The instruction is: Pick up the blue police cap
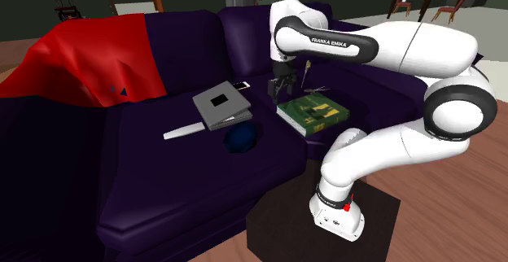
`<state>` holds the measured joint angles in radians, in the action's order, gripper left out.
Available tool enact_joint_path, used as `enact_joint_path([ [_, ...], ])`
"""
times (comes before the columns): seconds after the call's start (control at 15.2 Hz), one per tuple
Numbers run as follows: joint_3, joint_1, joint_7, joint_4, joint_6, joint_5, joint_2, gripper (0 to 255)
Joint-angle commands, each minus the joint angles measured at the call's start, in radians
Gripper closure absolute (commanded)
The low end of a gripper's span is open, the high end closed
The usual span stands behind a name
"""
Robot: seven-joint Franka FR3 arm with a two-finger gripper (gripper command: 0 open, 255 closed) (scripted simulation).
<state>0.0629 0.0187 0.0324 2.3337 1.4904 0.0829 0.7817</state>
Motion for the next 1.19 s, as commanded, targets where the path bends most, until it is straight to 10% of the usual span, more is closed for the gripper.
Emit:
enact_joint_path([
  [0.0, 0.000, 0.000, 0.000, 0.000, 0.000, 0.000, 0.000, 0],
  [0.66, 0.391, 0.068, -0.350, -0.068, 0.135, -0.367, -0.426, 0],
  [1.12, 0.541, 0.089, -0.687, -0.212, -0.012, -0.773, -0.878, 0],
])
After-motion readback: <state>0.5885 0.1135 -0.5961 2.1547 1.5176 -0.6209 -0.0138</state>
